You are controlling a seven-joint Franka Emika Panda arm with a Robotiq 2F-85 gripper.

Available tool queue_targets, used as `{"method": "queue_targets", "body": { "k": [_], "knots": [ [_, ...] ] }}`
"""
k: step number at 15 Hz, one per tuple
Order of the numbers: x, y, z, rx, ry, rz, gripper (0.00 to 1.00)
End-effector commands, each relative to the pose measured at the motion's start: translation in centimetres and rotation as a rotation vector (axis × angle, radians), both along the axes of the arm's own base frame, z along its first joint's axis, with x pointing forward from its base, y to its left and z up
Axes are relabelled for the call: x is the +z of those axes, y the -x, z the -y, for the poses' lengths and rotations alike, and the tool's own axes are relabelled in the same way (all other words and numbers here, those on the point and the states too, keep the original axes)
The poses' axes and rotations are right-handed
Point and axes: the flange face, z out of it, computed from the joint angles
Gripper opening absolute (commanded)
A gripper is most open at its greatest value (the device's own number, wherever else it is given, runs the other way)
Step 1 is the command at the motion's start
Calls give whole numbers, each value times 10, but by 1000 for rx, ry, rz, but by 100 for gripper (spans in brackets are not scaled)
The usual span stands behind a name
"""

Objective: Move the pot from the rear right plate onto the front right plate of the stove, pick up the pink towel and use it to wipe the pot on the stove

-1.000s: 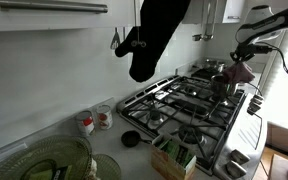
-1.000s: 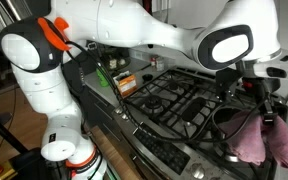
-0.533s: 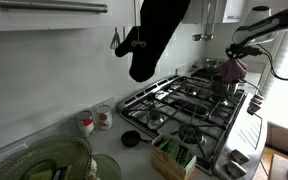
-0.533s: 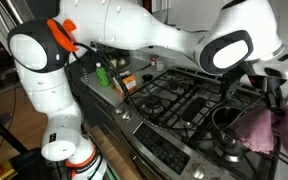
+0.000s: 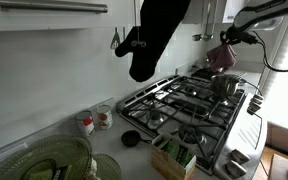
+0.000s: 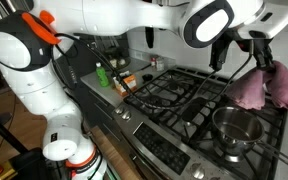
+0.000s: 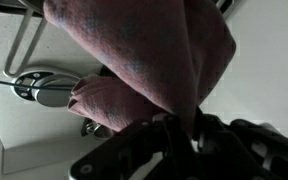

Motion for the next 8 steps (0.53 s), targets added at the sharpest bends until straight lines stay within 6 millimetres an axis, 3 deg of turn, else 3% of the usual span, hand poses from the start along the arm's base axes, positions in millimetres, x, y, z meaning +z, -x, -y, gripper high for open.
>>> {"method": "queue_targets", "body": {
  "k": [1, 5, 8],
  "knots": [
    [5, -4, 7, -8, 94, 106, 4],
    [-15, -12, 40, -128, 153, 234, 4],
    [-42, -9, 77, -240, 200, 298, 4]
  ]
}}
